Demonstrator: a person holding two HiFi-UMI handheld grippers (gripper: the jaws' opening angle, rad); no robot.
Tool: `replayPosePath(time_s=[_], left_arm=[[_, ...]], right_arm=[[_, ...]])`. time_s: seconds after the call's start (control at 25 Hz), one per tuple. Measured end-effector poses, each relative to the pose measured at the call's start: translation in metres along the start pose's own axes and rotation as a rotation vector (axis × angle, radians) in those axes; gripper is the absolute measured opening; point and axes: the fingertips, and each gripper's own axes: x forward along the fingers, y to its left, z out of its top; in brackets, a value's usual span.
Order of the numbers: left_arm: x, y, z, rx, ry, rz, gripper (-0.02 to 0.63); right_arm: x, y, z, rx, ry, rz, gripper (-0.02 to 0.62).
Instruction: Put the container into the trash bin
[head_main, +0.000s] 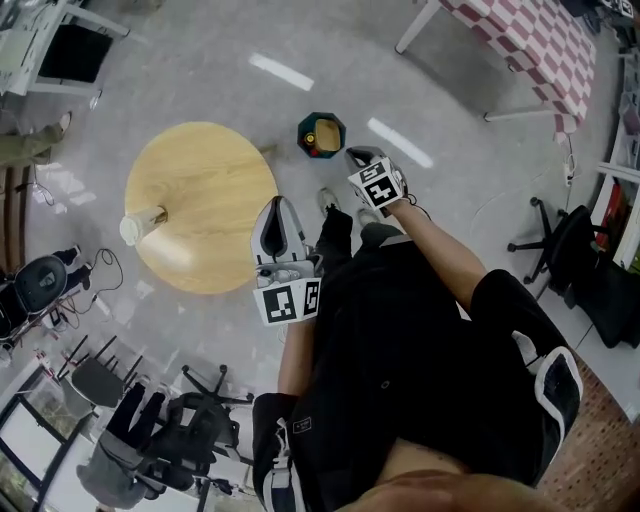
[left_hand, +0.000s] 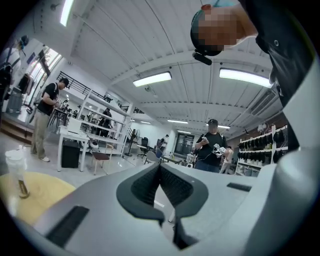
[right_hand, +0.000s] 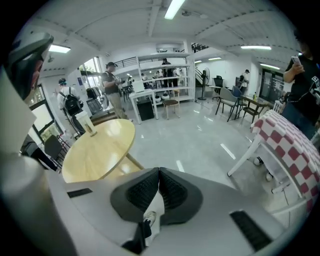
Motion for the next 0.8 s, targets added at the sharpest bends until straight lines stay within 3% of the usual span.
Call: replayPosePath(time_s=[0.24,0.52,0.8], left_arm=[[-0.065,-0.045,0.005,0.011,-0.055,0.091,0.009],[-0.131,-0.093,0.014,0.049,-0.119,0.222,0.009],[-0.182,-0.108,0.027,0.060,-0.155,0.288,0.009]], right_arm=[[-0.076,0.034,-0.009,-0.097,-0.105,0.088,0.027],[-0.164,0.079,0.008,-0.203,-0.292,0.220,0.026],[-0.249,0.116,0.025,-0.238,-0.437,0.274,0.026]])
